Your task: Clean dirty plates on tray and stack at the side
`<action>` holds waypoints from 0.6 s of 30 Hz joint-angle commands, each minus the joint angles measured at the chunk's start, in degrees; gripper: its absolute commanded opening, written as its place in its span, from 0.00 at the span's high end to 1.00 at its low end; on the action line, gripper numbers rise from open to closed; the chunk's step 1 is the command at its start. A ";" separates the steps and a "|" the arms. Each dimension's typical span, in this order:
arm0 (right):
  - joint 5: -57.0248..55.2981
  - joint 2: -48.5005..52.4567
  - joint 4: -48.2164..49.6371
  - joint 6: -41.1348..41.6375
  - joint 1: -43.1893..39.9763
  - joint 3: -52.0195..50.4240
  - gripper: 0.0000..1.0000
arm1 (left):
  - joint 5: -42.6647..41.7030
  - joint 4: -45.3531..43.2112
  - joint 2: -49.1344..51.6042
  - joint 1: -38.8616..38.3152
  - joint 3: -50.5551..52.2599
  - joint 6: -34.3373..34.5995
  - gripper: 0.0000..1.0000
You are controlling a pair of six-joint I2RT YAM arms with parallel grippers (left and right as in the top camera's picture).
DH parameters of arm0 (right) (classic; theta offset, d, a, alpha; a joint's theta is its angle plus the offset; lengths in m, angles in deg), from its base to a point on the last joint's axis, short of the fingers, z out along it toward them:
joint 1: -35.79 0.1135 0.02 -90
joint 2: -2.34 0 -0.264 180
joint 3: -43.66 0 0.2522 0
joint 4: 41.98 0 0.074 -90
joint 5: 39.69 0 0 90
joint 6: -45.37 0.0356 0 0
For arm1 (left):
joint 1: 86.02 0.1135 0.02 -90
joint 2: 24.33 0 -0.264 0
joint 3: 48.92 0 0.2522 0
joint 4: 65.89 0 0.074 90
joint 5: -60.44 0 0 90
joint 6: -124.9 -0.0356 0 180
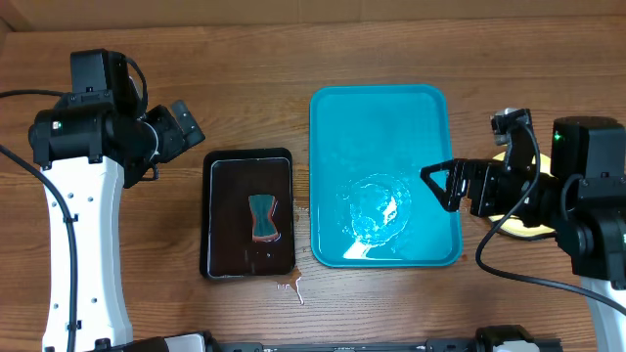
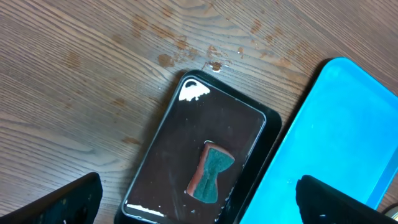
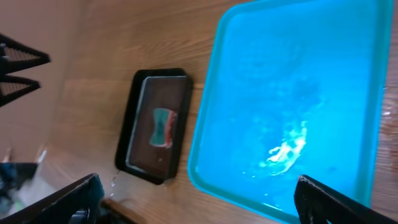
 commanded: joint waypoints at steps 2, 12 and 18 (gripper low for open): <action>-11.56 -5.97 6.23 -5.66 0.37 -0.37 0.00 | 0.39 -0.07 0.46 0.22 -0.74 -1.29 0.00; -21.57 -31.12 27.47 -10.05 -2.71 -24.52 0.00 | 0.39 -0.07 0.46 0.22 -0.74 -1.29 0.00; -20.87 -41.72 29.83 -9.35 -6.78 -37.97 0.00 | 0.39 -0.07 0.46 0.22 -0.74 -1.29 0.00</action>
